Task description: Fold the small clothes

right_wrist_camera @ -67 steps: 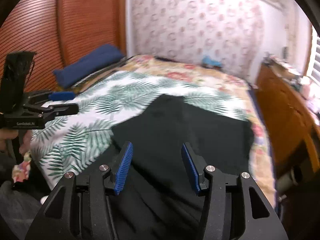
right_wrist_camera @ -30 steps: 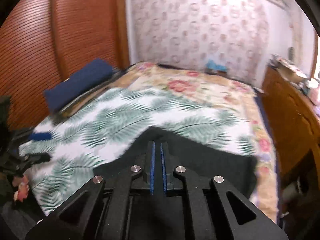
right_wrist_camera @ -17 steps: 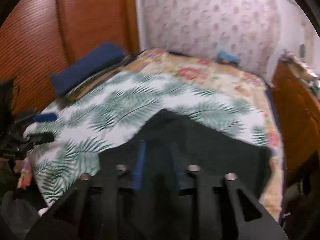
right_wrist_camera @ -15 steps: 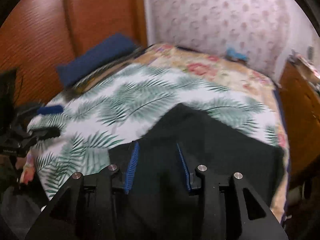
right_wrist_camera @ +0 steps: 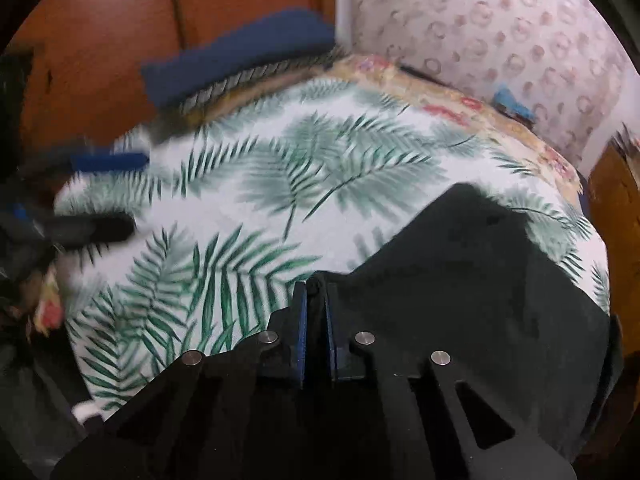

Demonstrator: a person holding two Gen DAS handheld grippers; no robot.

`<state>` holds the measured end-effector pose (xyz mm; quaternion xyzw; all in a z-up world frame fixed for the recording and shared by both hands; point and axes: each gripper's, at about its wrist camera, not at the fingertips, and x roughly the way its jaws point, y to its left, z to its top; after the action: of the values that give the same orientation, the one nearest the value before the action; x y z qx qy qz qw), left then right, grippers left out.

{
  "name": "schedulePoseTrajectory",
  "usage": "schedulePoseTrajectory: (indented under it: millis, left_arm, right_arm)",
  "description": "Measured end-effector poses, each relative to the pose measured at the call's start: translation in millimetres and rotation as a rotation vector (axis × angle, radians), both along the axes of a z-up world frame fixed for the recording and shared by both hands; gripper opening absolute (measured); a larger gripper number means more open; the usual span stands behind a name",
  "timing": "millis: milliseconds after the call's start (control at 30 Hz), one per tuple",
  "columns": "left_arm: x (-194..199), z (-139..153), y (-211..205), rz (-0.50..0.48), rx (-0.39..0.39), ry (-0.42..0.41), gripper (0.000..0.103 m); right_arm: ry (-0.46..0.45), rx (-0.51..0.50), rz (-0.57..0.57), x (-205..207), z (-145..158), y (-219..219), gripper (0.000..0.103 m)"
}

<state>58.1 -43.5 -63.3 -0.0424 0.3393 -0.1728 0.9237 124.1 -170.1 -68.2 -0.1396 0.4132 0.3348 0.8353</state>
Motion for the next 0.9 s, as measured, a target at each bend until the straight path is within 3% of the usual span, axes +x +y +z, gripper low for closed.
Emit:
schedulePoseTrajectory:
  millis: [233, 367, 433, 500, 600, 767, 900]
  left_arm:
    - [-2, -2, -10, -0.03, 0.009, 0.004, 0.063]
    - [-4, -4, -16, -0.045, 0.012, 0.008, 0.063]
    - [-4, -5, -20, -0.053, 0.014, 0.015, 0.063]
    - [-4, -6, -25, -0.063, 0.019, 0.02, 0.063]
    - [-4, -8, -31, -0.079, 0.026, 0.027, 0.063]
    - [-5, -10, -45, -0.112, 0.04, 0.035, 0.063]
    - [-10, -10, -56, -0.142, 0.044, 0.037, 0.063]
  right_arm:
    - [-0.133, 0.031, -0.18, 25, 56, -69, 0.004]
    - [-0.193, -0.039, -0.32, 51, 66, -118, 0.004]
    - [-0.25, -0.146, -0.44, 68, 62, -147, 0.004]
    - [-0.229, -0.211, -0.54, 84, 53, -175, 0.006]
    - [-0.182, -0.217, -0.615, 89, 46, -203, 0.025]
    - [-0.162, -0.144, -0.598, 59, 56, -212, 0.031]
    - [-0.15, -0.1, -0.529, 7, 65, -202, 0.032]
